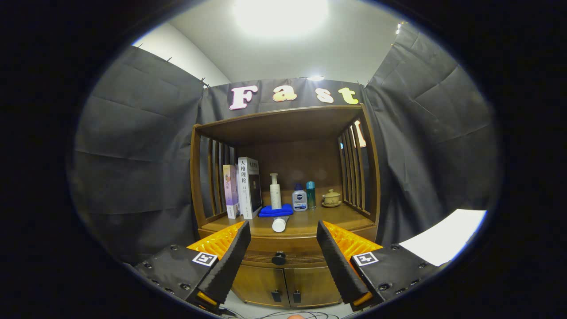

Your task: Pull open the drawer, take out the items inside it, and place them on the countertop above the cabinet.

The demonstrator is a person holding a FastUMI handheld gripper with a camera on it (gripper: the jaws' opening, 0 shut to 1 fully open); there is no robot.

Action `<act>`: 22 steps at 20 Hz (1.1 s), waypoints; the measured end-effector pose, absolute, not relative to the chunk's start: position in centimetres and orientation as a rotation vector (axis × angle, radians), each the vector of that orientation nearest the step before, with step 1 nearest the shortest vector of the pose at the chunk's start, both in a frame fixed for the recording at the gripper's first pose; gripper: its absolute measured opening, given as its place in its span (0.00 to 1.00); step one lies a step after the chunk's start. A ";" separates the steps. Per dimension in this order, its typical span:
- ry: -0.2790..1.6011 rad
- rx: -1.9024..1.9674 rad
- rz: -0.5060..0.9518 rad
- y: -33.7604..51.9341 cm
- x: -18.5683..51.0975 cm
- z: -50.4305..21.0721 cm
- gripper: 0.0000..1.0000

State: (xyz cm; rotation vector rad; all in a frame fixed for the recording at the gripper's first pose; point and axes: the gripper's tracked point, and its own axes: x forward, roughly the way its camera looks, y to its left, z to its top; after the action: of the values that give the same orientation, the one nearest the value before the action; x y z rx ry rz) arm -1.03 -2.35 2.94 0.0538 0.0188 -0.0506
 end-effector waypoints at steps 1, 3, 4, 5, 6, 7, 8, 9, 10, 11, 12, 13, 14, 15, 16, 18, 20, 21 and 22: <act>0.014 0.053 -0.050 -2.4 -1.0 3.1 0.95; 0.006 0.054 -0.046 -2.2 -1.1 3.4 0.95; 0.002 0.053 -0.045 -2.2 -1.1 3.6 0.95; -0.002 0.051 -0.043 -2.2 -1.1 3.8 0.95; -0.007 0.050 -0.040 -2.1 -1.2 3.9 0.95; -0.013 0.047 -0.039 -2.0 -1.2 4.1 0.95; -0.017 0.043 -0.039 -2.1 -1.4 4.2 0.95; -0.020 0.042 -0.037 -2.1 -1.5 4.3 0.95; -0.021 0.042 -0.036 -2.0 -1.5 4.4 0.95; -0.021 0.044 -0.035 -2.0 -1.4 4.3 0.95; -0.021 0.046 -0.035 -2.0 -1.4 4.4 0.95; -0.022 0.050 -0.034 -2.1 -1.5 4.5 0.95; -0.025 0.051 -0.034 -2.1 -1.5 4.6 0.95; -0.029 0.050 -0.037 -2.3 -1.5 4.9 0.95; -0.034 0.049 -0.041 -2.5 -1.4 5.1 0.95; -0.042 0.052 -0.044 -2.7 -1.5 5.4 0.95; -0.045 0.057 -0.043 -2.7 -1.4 5.5 0.95; -0.045 0.058 -0.041 -2.7 -1.4 5.6 0.95; -0.044 0.058 -0.039 -2.7 -1.3 5.6 0.95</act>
State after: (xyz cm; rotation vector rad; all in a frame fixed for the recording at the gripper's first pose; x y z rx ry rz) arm -1.32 -2.67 5.65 0.0579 -0.0444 -0.0392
